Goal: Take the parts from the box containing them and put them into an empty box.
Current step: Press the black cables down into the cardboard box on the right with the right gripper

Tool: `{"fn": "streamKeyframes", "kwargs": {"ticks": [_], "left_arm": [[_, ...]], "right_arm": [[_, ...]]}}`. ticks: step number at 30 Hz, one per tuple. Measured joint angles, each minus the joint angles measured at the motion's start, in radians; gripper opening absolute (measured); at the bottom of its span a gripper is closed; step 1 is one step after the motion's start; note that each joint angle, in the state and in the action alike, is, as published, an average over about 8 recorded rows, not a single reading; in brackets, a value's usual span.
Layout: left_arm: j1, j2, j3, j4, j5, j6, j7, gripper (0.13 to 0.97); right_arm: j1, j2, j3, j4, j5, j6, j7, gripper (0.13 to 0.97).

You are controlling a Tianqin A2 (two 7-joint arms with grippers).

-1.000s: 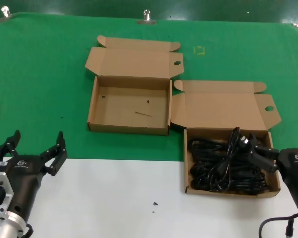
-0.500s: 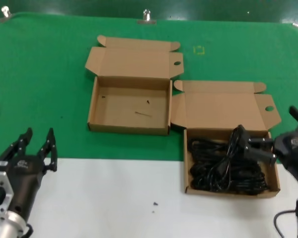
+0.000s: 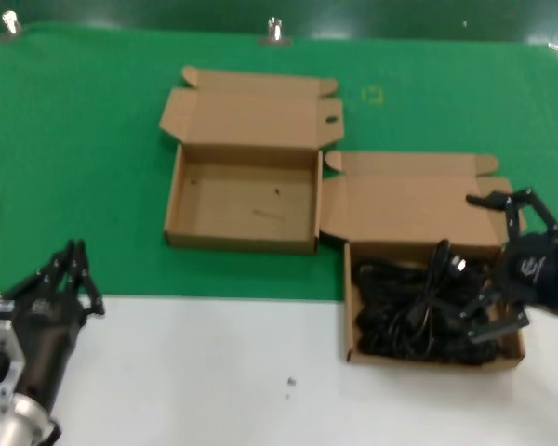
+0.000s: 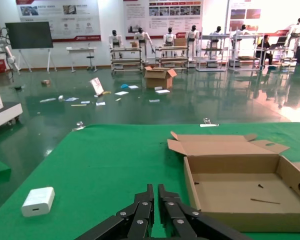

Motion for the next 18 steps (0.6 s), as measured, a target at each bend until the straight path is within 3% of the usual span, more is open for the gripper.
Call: {"fn": "streamKeyframes", "kwargs": {"ticks": [9, 18], "left_arm": [[0.000, 0.000, 0.000, 0.000, 0.000, 0.000, 0.000, 0.145], [0.000, 0.000, 0.000, 0.000, 0.000, 0.000, 0.000, 0.140]], "right_arm": [[0.344, 0.012, -0.169, -0.360, -0.133, -0.308, -0.341, 0.966], [0.675, -0.075, -0.310, -0.787, -0.286, -0.472, -0.687, 0.966]]}}
